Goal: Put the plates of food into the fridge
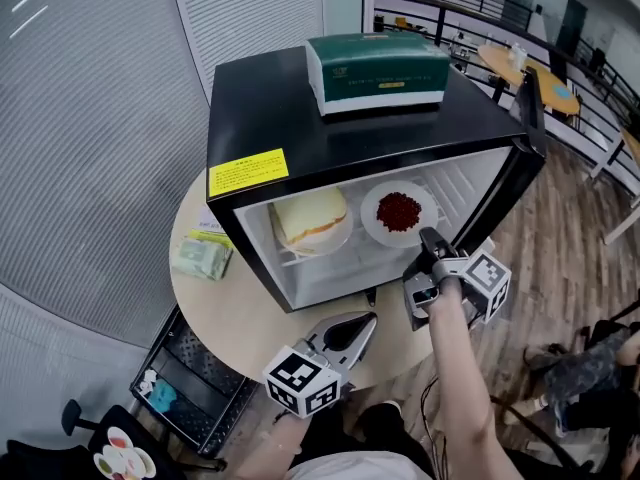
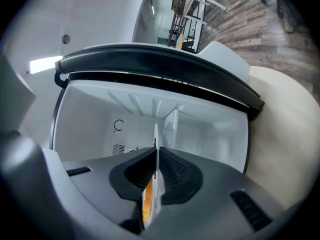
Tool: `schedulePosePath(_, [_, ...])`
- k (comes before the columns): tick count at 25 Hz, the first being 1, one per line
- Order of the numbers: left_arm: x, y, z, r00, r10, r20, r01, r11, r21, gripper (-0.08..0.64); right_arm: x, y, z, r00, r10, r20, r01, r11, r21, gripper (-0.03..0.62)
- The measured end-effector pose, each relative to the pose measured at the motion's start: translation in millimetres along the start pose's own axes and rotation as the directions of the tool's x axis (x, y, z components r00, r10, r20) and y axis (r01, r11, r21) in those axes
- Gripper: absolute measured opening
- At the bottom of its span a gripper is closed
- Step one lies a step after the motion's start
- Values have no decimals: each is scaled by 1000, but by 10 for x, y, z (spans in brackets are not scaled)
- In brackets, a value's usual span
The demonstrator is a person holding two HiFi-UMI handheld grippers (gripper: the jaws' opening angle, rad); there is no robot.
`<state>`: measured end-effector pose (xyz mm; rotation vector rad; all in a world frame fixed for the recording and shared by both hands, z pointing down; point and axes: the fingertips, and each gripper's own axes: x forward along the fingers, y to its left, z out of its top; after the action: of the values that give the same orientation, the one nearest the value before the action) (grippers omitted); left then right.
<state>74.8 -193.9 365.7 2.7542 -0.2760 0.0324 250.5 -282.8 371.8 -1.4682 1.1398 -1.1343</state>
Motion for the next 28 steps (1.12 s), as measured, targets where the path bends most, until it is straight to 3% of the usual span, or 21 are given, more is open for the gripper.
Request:
schedulePosePath(11, [-148,217,-23,1000,24,2,-24,999,-42,5,374,-12,-37,997,-77,20,78,990,-120,18])
schedulePosePath(17, [-176,239,-40,999,35,0,-35,998,-49,5,416,59,44,995,-84,48,94,965,-247,20])
schedulePosePath(19, [-180,251,-44,999,40,2,-39,997,-61,5,433,88,59,994,-93,51,105,937,-334,20])
schedulePosePath(23, [-165,219,-72,999,39,3,-39,996,-78,5,470,131,60,991,-118,56,130,851,-509,26])
schedulePosePath(25, [-159,195,-91,999,36,3,-35,996,-86,5,480,130,55,988,-144,58,150,788,-597,33])
schedulePosePath(28, [-154,182,-117,999,40,-3,-41,996,-78,5,494,137,50,981,-184,67,175,671,-720,57])
